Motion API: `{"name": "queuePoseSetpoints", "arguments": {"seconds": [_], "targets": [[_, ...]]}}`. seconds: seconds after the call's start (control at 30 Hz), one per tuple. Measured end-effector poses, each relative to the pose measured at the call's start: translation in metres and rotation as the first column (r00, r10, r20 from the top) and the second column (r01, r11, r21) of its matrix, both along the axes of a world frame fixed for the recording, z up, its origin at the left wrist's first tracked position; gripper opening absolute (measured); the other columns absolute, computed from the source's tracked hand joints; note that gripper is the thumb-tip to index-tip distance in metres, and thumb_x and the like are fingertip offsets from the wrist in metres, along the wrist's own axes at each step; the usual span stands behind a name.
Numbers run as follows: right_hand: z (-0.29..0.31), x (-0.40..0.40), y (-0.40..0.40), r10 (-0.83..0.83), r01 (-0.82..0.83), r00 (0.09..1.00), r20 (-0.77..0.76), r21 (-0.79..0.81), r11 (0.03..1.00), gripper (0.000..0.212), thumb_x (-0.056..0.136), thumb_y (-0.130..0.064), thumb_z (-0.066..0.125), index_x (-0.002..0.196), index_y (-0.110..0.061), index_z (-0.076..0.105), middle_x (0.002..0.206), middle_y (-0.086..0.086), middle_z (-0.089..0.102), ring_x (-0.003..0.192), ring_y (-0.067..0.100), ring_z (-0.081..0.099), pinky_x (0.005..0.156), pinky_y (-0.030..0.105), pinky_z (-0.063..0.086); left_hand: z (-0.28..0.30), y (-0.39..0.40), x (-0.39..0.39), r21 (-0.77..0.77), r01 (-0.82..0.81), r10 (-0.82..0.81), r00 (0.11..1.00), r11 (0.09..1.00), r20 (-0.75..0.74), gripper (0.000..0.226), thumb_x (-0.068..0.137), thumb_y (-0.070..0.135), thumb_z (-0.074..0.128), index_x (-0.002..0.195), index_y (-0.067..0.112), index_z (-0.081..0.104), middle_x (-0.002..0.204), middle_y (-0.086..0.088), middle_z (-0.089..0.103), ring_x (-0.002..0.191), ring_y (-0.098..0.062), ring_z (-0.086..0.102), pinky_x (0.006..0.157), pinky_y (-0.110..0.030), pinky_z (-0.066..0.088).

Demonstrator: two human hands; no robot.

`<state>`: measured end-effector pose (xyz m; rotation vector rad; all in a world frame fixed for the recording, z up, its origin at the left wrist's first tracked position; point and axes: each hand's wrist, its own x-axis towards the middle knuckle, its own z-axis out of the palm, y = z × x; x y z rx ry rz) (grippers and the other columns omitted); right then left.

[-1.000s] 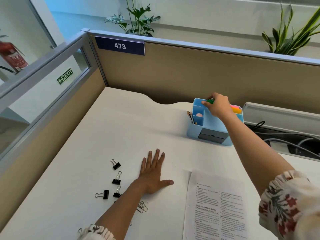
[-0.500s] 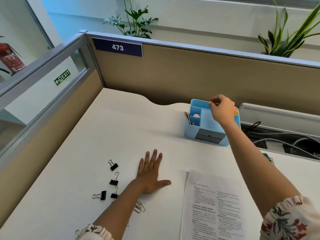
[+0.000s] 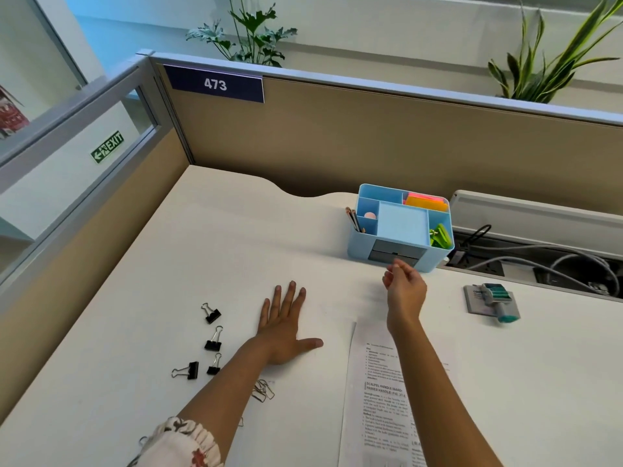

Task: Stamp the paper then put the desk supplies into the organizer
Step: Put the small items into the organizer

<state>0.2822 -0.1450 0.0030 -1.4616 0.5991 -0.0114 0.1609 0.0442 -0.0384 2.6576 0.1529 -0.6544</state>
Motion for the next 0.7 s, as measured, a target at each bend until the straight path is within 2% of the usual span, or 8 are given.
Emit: {"name": "queuePoseSetpoints", "arguments": {"seconds": [0.13,0.3,0.47,0.63,0.7], "targets": [[-0.001,0.008,0.009,0.006,0.021,0.992,-0.128,0.207,0.978,0.029,0.100,-0.010,0.048,0.128,-0.011,0.057,0.118,0.006,0.060,0.106,0.019,0.058,0.091,0.027,0.050,-0.001,0.001,0.000,-0.008,-0.006,0.006,1.000,1.000,0.007,0.107,0.082,0.071,0.048,0.148,0.028,-0.024,0.150,0.008,-0.041,0.136,-0.018,-0.041,0.116,-0.041,-0.020],[0.008,0.014,0.015,0.012,0.058,0.986,-0.168,0.405,0.912,0.033,0.101,-0.009,0.047,0.132,-0.017,0.053,0.123,0.003,0.056,0.114,0.019,0.052,0.094,0.027,0.046,-0.004,0.002,0.000,-0.007,-0.004,0.004,1.000,1.000,0.012,0.108,0.082,0.072,0.048,0.148,0.028,-0.025,0.149,0.008,-0.042,0.136,-0.018,-0.041,0.116,-0.042,-0.020],[0.008,0.016,0.014,0.002,0.096,0.986,-0.165,0.582,0.808,0.039,0.101,-0.010,0.048,0.138,-0.020,0.049,0.126,0.001,0.058,0.097,0.010,0.055,0.075,0.021,0.046,-0.004,0.002,0.000,-0.020,-0.005,0.006,1.000,1.000,0.017,0.108,0.082,0.072,0.048,0.148,0.028,-0.025,0.149,0.009,-0.042,0.136,-0.018,-0.042,0.115,-0.041,-0.021],[0.011,0.014,0.012,-0.019,0.143,0.982,-0.188,0.674,0.725,0.037,0.099,-0.009,0.050,0.134,-0.020,0.052,0.119,0.001,0.058,0.091,0.010,0.054,0.072,0.022,0.047,-0.003,0.002,0.000,-0.017,-0.005,0.006,1.000,1.000,0.019,0.107,0.082,0.071,0.048,0.148,0.028,-0.025,0.149,0.008,-0.042,0.135,-0.018,-0.042,0.114,-0.041,-0.022],[0.010,0.009,0.011,-0.021,0.159,0.979,-0.202,0.696,0.700,0.032,0.098,-0.009,0.052,0.129,-0.019,0.055,0.111,0.001,0.059,0.088,0.010,0.054,0.072,0.021,0.046,-0.003,0.002,0.000,-0.014,-0.003,0.003,1.000,1.000,0.016,0.107,0.083,0.071,0.048,0.148,0.028,-0.025,0.149,0.008,-0.042,0.135,-0.018,-0.042,0.114,-0.040,-0.022]]}}
